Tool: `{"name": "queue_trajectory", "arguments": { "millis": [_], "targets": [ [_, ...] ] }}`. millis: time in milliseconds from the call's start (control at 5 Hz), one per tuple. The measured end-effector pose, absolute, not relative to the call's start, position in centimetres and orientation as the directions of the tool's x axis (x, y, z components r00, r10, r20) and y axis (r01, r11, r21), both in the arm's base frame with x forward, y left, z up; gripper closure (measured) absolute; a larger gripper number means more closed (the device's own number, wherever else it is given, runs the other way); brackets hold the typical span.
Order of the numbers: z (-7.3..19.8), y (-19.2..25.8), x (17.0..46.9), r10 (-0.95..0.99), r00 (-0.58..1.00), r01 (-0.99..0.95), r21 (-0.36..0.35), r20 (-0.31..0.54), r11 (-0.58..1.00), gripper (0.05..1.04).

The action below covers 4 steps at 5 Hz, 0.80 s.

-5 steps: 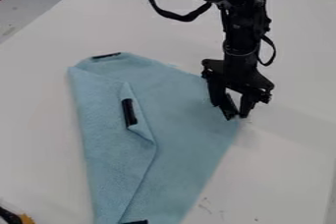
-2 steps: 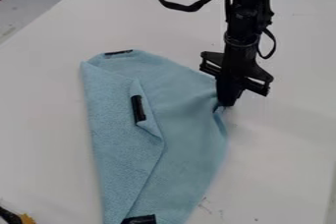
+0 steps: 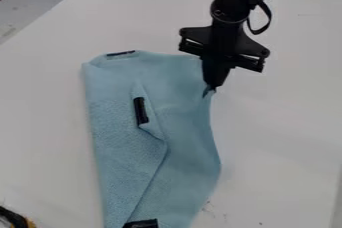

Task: Fold the cloth from top left to bottom right

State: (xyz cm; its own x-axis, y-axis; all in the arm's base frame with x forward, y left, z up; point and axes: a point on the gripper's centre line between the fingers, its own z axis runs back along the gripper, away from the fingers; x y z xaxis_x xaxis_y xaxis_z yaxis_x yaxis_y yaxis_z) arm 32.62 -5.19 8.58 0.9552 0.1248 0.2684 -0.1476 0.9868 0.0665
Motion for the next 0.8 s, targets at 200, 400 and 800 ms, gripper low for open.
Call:
{"name": "queue_trajectory", "arguments": {
  "millis": [200,400,800],
  "targets": [
    [8.5,-1.7,29.6,0.234,0.919,-0.263,0.052,0.317,0.963,1.022],
    [6.4,0.1,27.0,0.289,0.902,-0.309,0.014,0.320,0.951,1.022],
    [3.5,2.9,24.8,0.357,0.883,-0.352,-0.072,0.306,0.933,1.022]
  ]
}}
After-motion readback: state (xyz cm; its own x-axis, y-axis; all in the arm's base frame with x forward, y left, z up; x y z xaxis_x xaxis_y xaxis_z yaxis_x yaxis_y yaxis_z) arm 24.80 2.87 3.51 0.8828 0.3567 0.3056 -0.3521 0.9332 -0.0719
